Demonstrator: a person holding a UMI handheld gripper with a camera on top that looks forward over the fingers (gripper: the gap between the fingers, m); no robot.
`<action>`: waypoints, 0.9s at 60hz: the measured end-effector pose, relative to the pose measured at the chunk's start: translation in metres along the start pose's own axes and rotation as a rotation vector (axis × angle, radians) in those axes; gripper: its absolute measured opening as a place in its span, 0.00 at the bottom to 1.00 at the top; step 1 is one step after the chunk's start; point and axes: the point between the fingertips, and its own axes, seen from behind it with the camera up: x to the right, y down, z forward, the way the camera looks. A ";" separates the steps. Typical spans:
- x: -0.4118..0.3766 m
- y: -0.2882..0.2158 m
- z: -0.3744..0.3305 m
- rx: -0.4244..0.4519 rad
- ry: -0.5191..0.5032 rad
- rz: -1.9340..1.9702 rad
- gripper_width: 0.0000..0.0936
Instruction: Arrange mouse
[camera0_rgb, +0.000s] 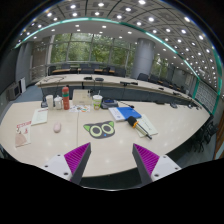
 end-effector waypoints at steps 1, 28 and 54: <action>-0.004 0.007 0.007 -0.008 0.000 -0.003 0.91; -0.258 0.125 0.183 -0.060 -0.248 -0.005 0.91; -0.400 0.047 0.342 -0.014 -0.309 -0.008 0.87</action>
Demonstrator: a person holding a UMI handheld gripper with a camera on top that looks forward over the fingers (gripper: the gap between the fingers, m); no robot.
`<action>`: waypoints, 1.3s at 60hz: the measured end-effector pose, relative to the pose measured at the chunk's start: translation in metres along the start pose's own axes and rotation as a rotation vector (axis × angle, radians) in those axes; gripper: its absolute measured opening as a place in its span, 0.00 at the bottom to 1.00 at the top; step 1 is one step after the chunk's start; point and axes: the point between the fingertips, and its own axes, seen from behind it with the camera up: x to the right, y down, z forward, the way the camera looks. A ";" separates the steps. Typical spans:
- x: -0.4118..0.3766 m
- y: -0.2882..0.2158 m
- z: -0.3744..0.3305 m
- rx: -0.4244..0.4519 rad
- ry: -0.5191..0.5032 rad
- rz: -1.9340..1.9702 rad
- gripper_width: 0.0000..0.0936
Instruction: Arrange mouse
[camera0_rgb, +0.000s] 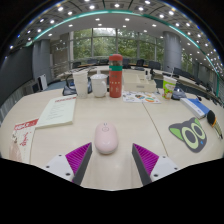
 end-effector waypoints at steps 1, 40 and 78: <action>-0.001 -0.002 0.005 -0.002 0.000 -0.002 0.87; -0.012 -0.030 0.042 -0.023 -0.039 -0.074 0.35; 0.310 -0.058 -0.014 0.037 0.040 -0.025 0.34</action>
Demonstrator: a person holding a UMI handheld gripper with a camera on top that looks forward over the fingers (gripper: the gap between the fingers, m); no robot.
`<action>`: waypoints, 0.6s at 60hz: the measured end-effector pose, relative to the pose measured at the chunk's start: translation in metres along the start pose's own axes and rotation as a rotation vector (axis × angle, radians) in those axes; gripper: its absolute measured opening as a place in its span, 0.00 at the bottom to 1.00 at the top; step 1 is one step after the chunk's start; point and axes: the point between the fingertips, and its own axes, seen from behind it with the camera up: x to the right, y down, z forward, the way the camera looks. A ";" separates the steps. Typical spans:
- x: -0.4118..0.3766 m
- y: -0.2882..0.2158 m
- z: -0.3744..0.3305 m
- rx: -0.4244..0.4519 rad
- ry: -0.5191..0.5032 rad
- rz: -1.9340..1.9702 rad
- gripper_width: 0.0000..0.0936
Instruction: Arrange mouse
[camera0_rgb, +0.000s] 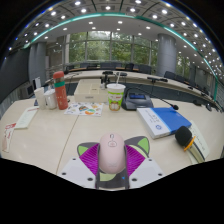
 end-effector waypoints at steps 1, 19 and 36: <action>0.002 0.007 0.005 -0.007 -0.002 -0.001 0.35; 0.013 0.064 0.028 -0.097 -0.081 0.029 0.55; 0.017 0.049 -0.056 -0.078 -0.026 0.024 0.91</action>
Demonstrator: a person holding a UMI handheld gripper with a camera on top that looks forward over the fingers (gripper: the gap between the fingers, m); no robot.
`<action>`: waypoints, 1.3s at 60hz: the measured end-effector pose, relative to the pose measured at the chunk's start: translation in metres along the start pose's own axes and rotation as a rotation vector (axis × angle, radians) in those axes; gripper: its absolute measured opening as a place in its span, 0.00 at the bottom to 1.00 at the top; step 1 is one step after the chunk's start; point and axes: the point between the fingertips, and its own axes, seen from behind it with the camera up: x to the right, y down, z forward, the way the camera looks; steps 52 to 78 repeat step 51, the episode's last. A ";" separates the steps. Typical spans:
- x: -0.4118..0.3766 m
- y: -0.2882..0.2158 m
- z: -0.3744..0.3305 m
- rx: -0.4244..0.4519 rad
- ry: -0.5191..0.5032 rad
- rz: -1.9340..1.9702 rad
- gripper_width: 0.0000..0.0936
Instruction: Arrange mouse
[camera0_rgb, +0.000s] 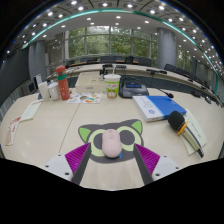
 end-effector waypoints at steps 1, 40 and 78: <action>-0.001 -0.001 -0.009 0.004 0.004 -0.002 0.91; -0.107 0.077 -0.323 0.076 0.047 -0.063 0.92; -0.121 0.078 -0.340 0.089 0.036 -0.076 0.91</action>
